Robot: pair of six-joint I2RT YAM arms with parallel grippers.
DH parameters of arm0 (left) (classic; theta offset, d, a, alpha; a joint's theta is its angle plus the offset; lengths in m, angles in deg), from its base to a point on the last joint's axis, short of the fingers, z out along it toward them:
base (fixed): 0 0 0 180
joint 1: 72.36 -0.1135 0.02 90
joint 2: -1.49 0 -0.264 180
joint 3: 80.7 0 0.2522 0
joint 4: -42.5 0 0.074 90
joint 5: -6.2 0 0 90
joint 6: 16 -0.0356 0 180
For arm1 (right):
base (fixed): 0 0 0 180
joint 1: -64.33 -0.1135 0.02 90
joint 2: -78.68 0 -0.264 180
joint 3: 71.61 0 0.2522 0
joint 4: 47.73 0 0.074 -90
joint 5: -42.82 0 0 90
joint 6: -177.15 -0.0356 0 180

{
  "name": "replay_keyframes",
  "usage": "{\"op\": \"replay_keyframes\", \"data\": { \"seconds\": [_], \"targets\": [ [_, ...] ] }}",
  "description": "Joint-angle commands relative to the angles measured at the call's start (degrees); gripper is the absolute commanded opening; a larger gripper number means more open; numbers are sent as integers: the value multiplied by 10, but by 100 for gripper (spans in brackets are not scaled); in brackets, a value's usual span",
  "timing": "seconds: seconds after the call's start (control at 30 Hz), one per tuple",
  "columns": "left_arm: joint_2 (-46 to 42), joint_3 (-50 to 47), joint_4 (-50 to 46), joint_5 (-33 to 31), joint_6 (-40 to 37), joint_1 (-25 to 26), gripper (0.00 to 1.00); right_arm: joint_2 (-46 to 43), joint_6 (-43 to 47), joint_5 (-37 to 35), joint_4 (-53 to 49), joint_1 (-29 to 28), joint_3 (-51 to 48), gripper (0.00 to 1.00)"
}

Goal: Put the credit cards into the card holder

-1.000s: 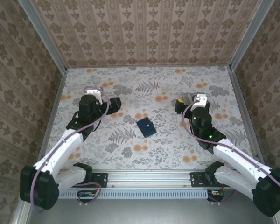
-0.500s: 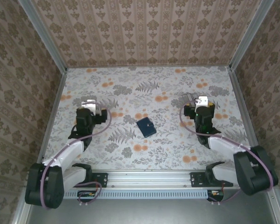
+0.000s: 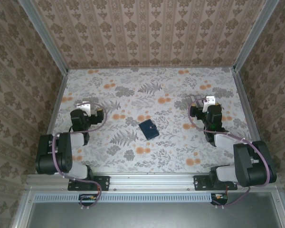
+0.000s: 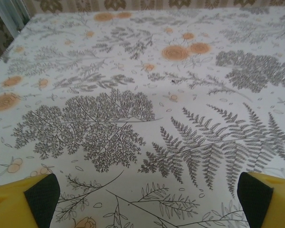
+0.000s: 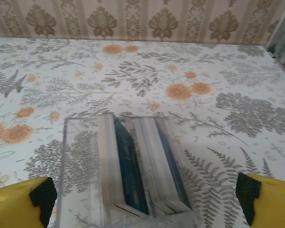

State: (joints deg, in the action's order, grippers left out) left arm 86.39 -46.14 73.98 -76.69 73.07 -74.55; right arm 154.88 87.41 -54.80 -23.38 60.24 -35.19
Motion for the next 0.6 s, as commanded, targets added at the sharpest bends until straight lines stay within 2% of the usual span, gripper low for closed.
{"op": "replay_keyframes", "data": {
  "seconds": [0.0,0.03,0.13,0.33,0.57],
  "targets": [
    [25,10,59,12,-8,-4,100,39,1,47,60,16,1,100],
    [29,13,57,0,-8,1,100,66,-7,81,67,33,8,100],
    [30,25,33,-20,-19,14,100,124,-17,80,145,41,-2,100],
    [31,25,33,-19,-16,11,100,115,-39,25,122,41,0,100],
    [31,28,29,-38,-20,20,100,112,-34,17,121,36,-1,100]
  ]
}}
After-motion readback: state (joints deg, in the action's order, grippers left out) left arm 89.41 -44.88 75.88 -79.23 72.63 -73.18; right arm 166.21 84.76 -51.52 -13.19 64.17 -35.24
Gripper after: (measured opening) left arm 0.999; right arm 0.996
